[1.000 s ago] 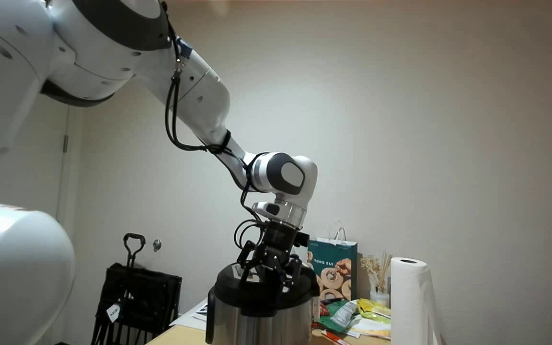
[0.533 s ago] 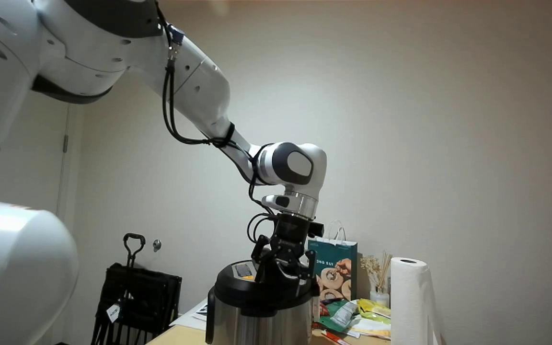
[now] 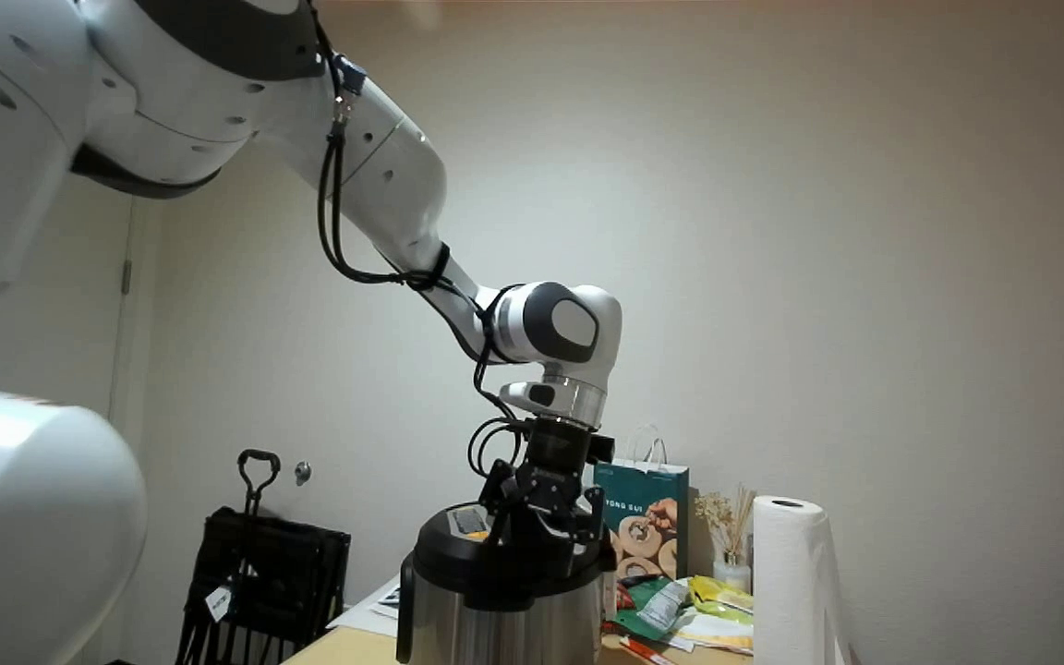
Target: Turn the lid of the cooker clockwise
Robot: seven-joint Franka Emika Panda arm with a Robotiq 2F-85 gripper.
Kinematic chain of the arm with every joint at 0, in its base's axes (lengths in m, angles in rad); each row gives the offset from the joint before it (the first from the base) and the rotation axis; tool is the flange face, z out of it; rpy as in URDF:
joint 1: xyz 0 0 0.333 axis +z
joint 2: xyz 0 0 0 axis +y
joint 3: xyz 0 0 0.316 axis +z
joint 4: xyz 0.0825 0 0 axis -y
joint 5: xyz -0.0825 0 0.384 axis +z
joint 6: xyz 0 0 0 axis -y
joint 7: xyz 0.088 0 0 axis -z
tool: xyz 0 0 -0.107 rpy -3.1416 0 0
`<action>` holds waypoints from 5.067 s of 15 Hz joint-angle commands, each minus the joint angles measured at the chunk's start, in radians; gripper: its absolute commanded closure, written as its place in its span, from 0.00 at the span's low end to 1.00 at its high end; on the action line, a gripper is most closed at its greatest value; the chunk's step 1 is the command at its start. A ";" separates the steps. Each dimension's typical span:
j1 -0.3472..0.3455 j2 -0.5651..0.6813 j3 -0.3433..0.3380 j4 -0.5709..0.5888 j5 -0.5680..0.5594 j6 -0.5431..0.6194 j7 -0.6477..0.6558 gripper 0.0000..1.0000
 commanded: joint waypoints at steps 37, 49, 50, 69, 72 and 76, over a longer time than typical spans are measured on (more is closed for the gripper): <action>-0.739 -0.066 0.895 0.156 -0.234 -0.236 -0.183 0.00; -0.690 -0.031 0.925 0.254 -0.255 -0.391 0.002 0.00; -0.690 -0.031 0.925 0.254 -0.255 -0.391 0.002 0.00; -0.474 -0.144 0.617 0.236 -0.231 -0.345 0.008 0.00; -0.464 -0.148 0.606 0.232 -0.230 -0.345 0.008 0.00; -0.462 -0.148 0.606 0.224 -0.229 -0.345 0.008 0.00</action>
